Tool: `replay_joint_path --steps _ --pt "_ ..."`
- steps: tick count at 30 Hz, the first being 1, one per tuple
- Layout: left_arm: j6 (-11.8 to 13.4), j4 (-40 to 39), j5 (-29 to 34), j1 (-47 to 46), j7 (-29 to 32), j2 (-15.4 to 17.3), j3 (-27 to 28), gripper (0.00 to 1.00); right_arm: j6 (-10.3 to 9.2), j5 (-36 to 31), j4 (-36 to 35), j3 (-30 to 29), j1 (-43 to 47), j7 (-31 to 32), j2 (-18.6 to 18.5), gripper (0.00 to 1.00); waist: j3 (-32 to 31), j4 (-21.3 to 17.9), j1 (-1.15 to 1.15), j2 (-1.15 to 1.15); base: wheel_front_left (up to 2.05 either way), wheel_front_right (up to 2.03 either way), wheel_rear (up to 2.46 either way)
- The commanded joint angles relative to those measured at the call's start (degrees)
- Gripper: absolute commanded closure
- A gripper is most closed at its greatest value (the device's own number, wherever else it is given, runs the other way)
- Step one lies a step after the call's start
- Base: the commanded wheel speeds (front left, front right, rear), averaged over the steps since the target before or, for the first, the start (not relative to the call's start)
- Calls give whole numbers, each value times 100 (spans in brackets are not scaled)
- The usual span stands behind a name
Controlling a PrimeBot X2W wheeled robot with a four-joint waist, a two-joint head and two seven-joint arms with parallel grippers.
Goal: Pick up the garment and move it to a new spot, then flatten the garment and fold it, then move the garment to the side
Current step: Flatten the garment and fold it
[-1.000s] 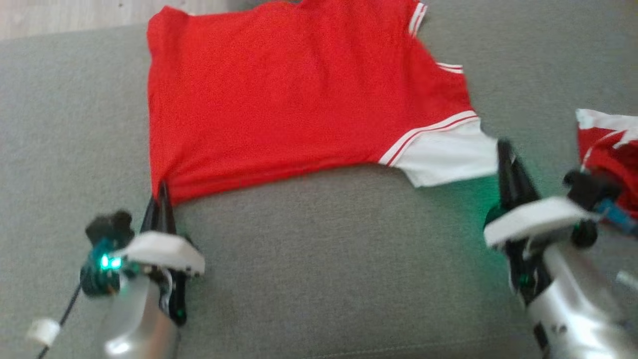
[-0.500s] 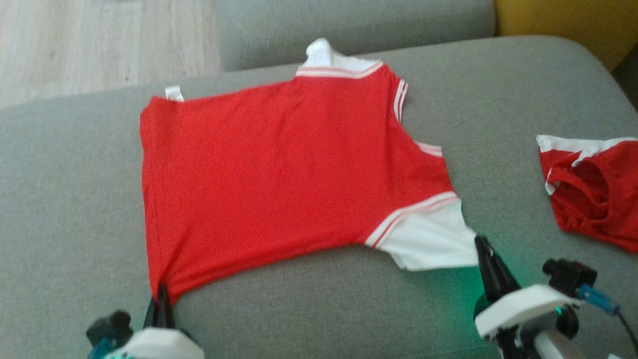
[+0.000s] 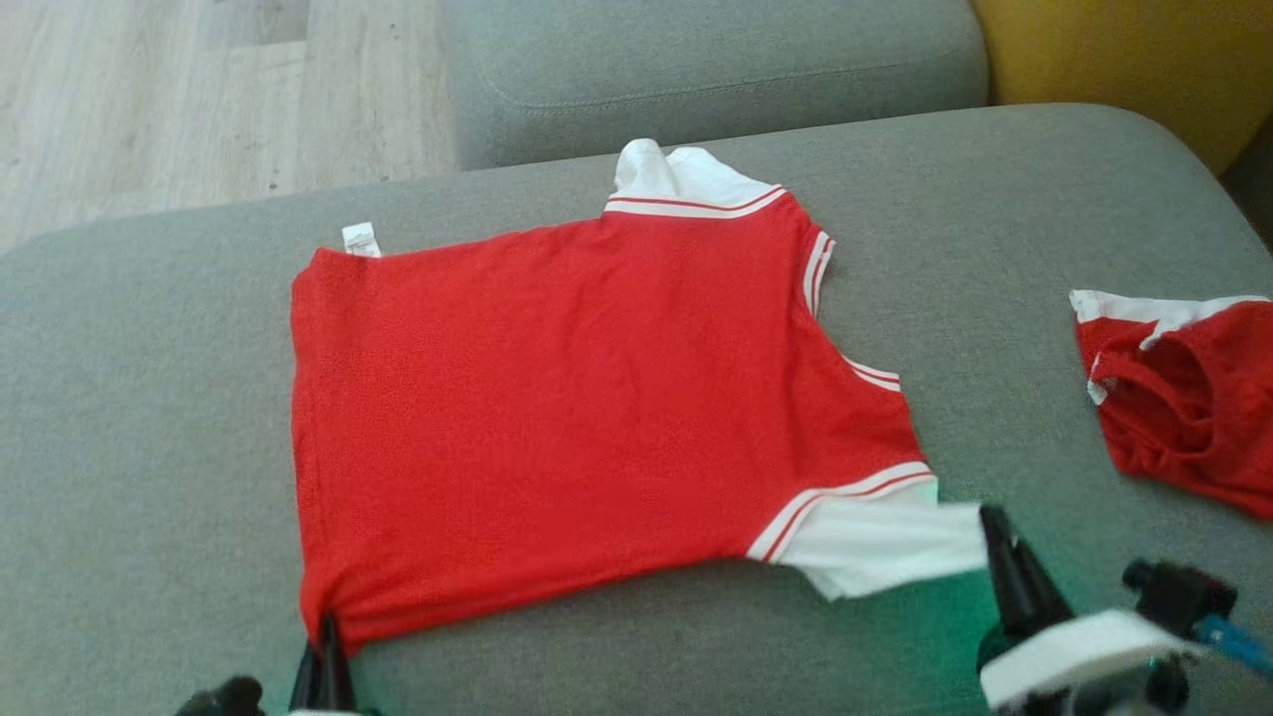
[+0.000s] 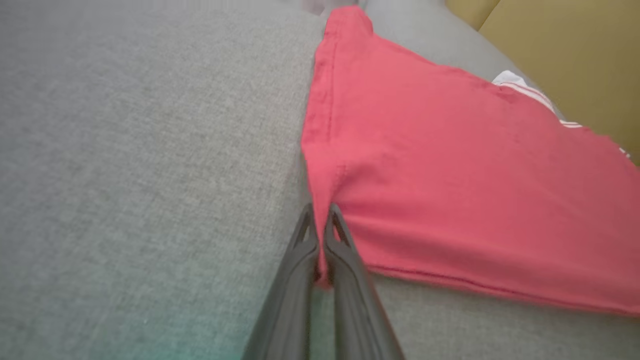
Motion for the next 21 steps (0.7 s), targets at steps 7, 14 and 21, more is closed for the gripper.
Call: replay_joint_path --steps 7,14,21 --pt "42 -470 -299 -897 -30 96 -86 100 19 -359 -123 -121 -1351 -144 82 100 301 199 0 0 0 0 0" --pt "207 -185 -458 -1573 -30 96 -409 100 19 -577 530 -101 -2473 -202 129 100 718 399 0 0 0 0 0" --pt "360 162 -721 -2192 -30 96 -635 100 19 -736 1407 66 -3352 -275 232 100 1066 510 0 0 0 0 0"
